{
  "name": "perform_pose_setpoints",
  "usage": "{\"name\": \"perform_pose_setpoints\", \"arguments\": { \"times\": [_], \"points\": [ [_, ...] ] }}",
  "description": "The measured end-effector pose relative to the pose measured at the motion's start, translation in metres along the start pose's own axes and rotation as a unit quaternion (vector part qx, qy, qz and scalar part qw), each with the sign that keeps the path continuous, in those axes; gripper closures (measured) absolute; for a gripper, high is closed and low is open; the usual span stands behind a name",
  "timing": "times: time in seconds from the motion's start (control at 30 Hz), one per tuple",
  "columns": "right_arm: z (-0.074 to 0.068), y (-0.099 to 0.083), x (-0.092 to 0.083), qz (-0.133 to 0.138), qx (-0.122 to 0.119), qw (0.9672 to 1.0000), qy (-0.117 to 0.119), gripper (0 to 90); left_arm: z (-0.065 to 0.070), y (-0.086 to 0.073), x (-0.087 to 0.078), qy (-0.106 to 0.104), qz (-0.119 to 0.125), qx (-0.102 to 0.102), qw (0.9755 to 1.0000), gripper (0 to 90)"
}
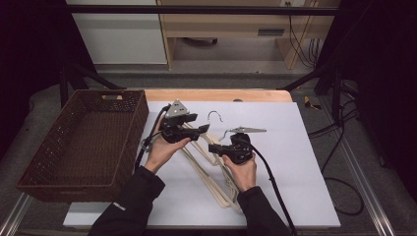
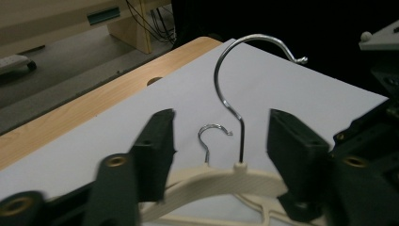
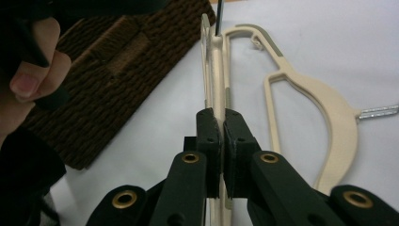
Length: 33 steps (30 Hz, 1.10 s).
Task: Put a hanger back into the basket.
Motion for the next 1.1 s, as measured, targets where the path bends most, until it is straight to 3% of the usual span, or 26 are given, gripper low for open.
{"name": "perform_pose_setpoints", "arguments": {
  "times": [0.13,0.3,0.47,0.57,0.63,0.8,0.97,1.1],
  "points": [
    [-0.002,0.001,-0.015,0.000,-0.048,0.9988,0.006,87.1,0.001,-0.006,-0.027,-0.016,0.003,0.008,0.9998,19.5],
    [-0.001,0.000,-0.032,-0.004,-0.092,0.9956,0.019,87.1,0.003,-0.019,-0.047,-0.008,-0.029,0.019,0.9993,12.8],
    [-0.005,-0.001,-0.046,-0.013,-0.139,0.9894,0.039,87.1,0.012,-0.035,-0.054,-0.033,-0.043,0.039,0.9978,7.6],
    [-0.011,-0.002,-0.052,-0.021,-0.168,0.9839,0.057,87.0,0.020,-0.042,-0.053,-0.042,-0.054,0.057,0.9960,7.7],
    [-0.016,-0.003,-0.055,-0.030,-0.184,0.9801,0.068,87.1,0.026,-0.045,-0.052,-0.045,-0.062,0.070,0.9946,10.9],
    [-0.027,-0.009,-0.056,-0.053,-0.220,0.9705,0.082,87.1,0.032,-0.050,-0.047,-0.059,-0.084,0.099,0.9898,29.0],
    [-0.034,-0.014,-0.055,-0.064,-0.239,0.9639,0.098,87.1,0.038,-0.053,-0.042,-0.078,-0.088,0.104,0.9876,46.9],
    [-0.037,-0.016,-0.054,-0.068,-0.248,0.9602,0.109,87.1,0.039,-0.055,-0.040,-0.091,-0.099,0.113,0.9845,59.3]
  ]
}}
Point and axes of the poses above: each handheld gripper's, and its own axes: x roughly forward along the jaws, y roughly out of its top, z roughly to its right, the point moved 4 cm from there along x, roughly forward along the jaws, and after that the axes turned 12 degrees about -z, right-handed, at the moved point
